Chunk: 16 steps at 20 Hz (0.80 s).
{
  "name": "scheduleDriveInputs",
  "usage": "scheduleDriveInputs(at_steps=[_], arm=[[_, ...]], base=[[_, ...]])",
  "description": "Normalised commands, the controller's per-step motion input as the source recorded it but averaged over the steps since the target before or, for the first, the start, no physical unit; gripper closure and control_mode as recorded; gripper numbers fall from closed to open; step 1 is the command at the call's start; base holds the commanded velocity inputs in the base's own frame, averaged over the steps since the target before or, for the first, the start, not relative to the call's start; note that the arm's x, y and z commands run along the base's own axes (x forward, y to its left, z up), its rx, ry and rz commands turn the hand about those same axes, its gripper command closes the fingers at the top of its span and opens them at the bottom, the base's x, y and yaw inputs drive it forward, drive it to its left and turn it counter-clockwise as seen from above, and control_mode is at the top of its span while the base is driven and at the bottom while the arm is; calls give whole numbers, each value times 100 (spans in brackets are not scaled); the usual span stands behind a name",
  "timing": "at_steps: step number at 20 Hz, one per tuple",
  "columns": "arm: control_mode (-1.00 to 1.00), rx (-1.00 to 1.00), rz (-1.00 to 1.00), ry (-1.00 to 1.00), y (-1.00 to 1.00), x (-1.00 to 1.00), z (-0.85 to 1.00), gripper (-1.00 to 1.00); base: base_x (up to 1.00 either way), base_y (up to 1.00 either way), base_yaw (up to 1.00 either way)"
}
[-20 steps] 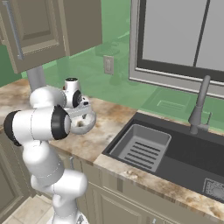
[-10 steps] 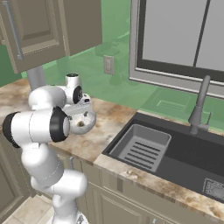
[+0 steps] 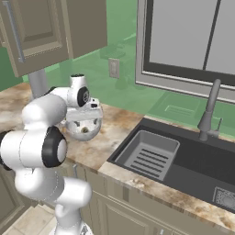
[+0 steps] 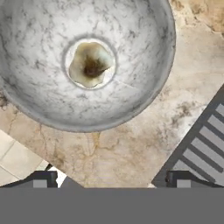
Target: Retrieve the bottle and the shaker from the cabinet and place them next to the mixing bowl on the counter. Then add garlic from the fridge to the mixing bowl.
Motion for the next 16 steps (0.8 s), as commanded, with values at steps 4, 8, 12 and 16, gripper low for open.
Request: scheduleDriveInputs(at_steps=[4,8,12,16], arm=[[-100,0,-36,-1,-81,-98,3,-100],[-100,1,-29,-22,-52,-100,36,-100],[-100,5,-23,-16,-18,-100,51,-100],[-100,7,-13,-10,0,-100,19,-100]], base=[[0,0,0],[0,0,0],[0,0,0],[0,0,0]])
